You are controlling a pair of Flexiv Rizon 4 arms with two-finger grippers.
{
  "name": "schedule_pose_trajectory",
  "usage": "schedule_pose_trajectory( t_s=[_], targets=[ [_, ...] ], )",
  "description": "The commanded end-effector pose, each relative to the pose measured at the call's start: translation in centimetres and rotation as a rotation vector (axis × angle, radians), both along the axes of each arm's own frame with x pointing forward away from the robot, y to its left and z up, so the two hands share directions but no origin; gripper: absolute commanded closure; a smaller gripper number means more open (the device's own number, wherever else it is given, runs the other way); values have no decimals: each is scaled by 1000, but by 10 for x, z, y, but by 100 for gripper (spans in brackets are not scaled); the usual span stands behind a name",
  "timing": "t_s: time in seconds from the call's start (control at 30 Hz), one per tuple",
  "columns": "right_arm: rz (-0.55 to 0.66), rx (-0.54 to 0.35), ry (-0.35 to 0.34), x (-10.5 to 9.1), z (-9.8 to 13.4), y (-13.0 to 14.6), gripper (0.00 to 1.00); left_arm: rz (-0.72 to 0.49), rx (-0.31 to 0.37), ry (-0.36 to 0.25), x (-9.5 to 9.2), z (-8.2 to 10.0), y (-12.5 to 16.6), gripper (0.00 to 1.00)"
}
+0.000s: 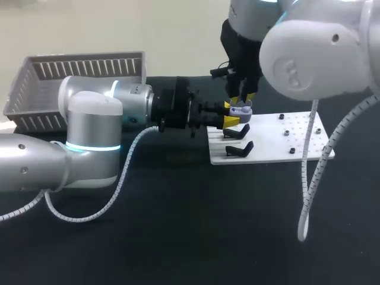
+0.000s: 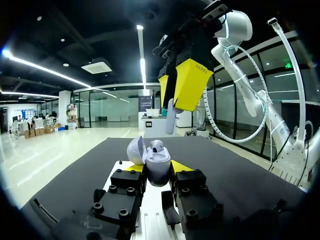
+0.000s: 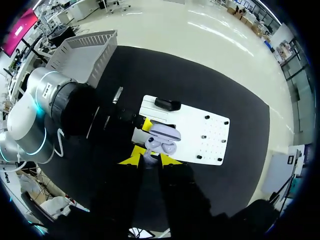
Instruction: Pick up each earbud case from the left stands, insert the matching earbuds, close the lid, and place the case in the box.
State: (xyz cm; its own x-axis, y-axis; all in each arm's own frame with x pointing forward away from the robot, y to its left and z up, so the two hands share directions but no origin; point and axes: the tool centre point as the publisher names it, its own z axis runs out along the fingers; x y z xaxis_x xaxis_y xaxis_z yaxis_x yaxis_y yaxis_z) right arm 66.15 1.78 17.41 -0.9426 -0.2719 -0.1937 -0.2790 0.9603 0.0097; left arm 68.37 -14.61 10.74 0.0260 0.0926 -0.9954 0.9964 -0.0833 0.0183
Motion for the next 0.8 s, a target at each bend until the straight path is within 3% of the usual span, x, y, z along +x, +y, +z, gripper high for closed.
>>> schedule_pose_trajectory(
  t_s=[0.03,0.8],
  targets=[
    [2,-4,-12,0,-5,1,100,-2,1,1,1,0,0,100],
    [4,-10,5,11,-18,0,100,-2,1,1,1,0,0,100]
  ],
)
